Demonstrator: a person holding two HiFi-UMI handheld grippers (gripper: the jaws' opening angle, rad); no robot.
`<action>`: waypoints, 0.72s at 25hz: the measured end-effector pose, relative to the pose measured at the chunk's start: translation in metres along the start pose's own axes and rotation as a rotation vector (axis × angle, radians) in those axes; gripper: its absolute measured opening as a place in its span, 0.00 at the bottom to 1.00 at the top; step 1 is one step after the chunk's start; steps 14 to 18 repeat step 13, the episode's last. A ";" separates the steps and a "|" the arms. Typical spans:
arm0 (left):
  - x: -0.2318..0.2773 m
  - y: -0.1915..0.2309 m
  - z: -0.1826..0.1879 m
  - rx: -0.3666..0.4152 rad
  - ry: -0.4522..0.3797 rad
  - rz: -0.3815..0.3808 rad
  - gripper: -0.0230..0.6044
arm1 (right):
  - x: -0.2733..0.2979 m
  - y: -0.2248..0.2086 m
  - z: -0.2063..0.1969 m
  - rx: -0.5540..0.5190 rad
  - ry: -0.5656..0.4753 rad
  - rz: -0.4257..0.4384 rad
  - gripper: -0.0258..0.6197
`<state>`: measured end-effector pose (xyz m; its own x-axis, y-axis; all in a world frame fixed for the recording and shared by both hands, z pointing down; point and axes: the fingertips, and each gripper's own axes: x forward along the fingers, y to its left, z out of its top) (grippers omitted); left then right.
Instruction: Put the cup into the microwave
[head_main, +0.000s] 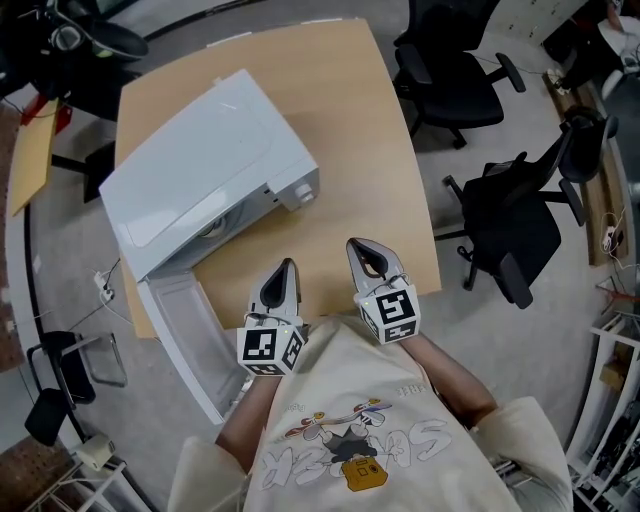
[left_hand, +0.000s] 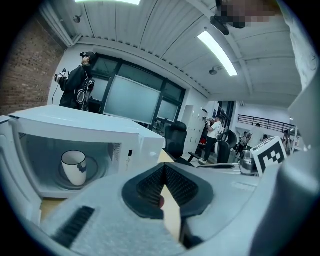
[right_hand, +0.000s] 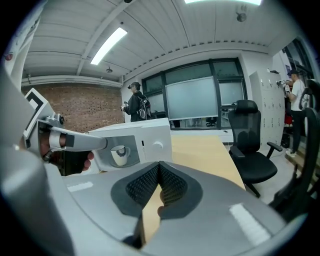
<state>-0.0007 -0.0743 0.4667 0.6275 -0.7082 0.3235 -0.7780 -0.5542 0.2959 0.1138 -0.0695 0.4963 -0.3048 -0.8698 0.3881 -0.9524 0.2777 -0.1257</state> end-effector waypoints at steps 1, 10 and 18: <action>0.000 0.000 0.000 0.000 0.000 0.001 0.05 | 0.000 -0.001 0.000 0.002 0.000 0.000 0.05; 0.002 -0.002 0.000 0.004 0.001 0.007 0.05 | 0.003 -0.002 0.003 -0.006 -0.005 0.017 0.05; 0.003 -0.004 -0.001 0.005 0.002 0.006 0.05 | 0.002 -0.003 0.002 -0.006 -0.001 0.020 0.05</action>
